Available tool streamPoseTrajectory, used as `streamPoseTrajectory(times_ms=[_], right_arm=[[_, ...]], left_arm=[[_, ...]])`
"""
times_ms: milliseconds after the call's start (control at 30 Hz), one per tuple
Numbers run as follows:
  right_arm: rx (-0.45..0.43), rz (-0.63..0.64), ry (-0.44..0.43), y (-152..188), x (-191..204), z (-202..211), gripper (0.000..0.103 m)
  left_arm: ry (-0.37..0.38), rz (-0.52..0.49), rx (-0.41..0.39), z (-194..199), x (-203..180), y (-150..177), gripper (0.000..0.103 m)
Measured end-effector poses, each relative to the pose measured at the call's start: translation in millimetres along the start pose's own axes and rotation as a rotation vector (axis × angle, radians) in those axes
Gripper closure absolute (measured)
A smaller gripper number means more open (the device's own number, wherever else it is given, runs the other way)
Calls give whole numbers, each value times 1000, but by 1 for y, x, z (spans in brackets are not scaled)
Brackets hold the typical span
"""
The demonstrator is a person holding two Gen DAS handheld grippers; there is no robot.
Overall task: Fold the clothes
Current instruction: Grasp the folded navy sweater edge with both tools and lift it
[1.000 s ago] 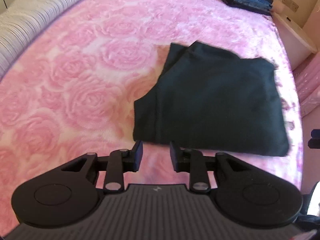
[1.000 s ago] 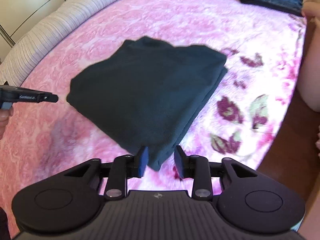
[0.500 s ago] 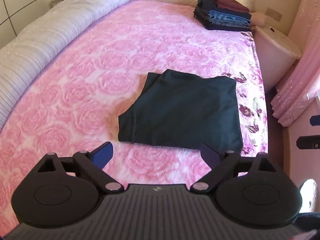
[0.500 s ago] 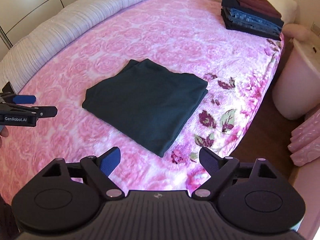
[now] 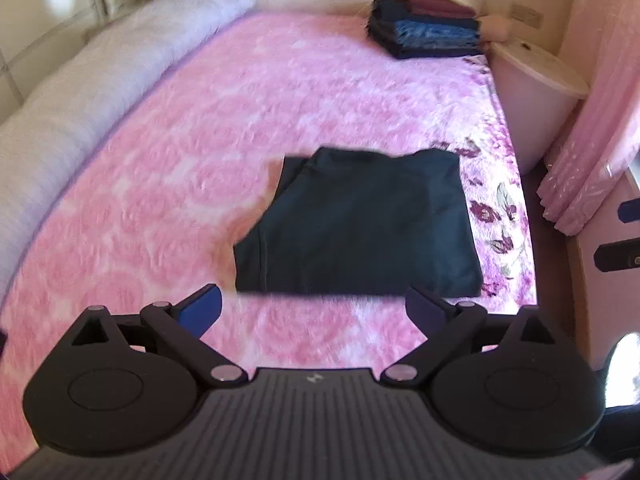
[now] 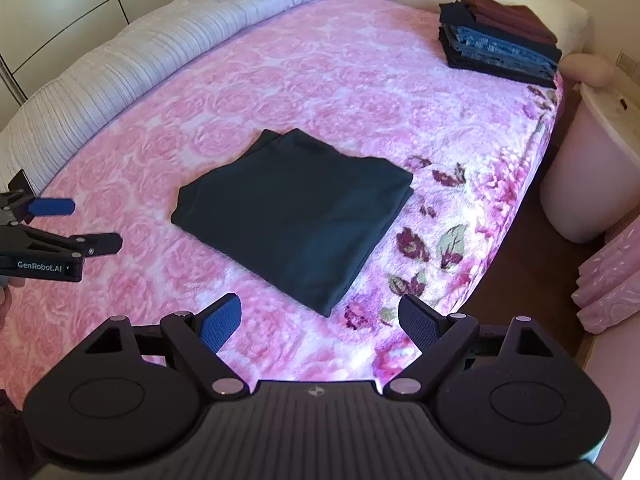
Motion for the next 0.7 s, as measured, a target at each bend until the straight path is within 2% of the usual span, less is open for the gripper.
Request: streamPoseTrajectory(times_ms=[67, 167, 233, 333, 400, 433, 500, 567, 667, 700], right_arm=[[1, 53, 2, 4, 6, -8, 15], [-35, 332, 56, 13, 31, -33, 15], [-47, 524, 65, 26, 50, -59, 15], [-65, 718, 114, 42, 67, -117, 20], [-73, 783, 152, 46, 72, -159, 29], [-80, 815, 170, 47, 73, -177, 31], [-104, 882, 206, 46, 74, -207, 41], [-131, 943, 239, 45, 73, -233, 41], [-183, 1002, 266, 41, 67, -244, 41], [-189, 1024, 281, 39, 61, -244, 43]], left_arm=[[-4, -142, -67, -6, -7, 3, 6], [-31, -471, -89, -37, -24, 25, 8], [-23, -631, -101, -64, -34, 41, 8], [-41, -831, -117, -114, -45, 64, 10], [-56, -924, -129, -150, -47, 74, 15], [-66, -950, -137, -167, -46, 77, 17], [-75, -977, -165, -192, -46, 76, 21], [-76, -991, -203, -209, -45, 71, 21], [-74, -1094, -268, -217, -40, 68, 21], [-84, -1115, -272, -218, -36, 66, 25]])
Point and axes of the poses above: each gripper's, at about its wrist camera, not at the fingertips, and z roughly against the way its jaws point, x to its left, y to its underside, the point moved 8 cm from there along -z, roughly the way its jaws point, and after that the axes turned 1 degree about z, right-handed, at the moved point
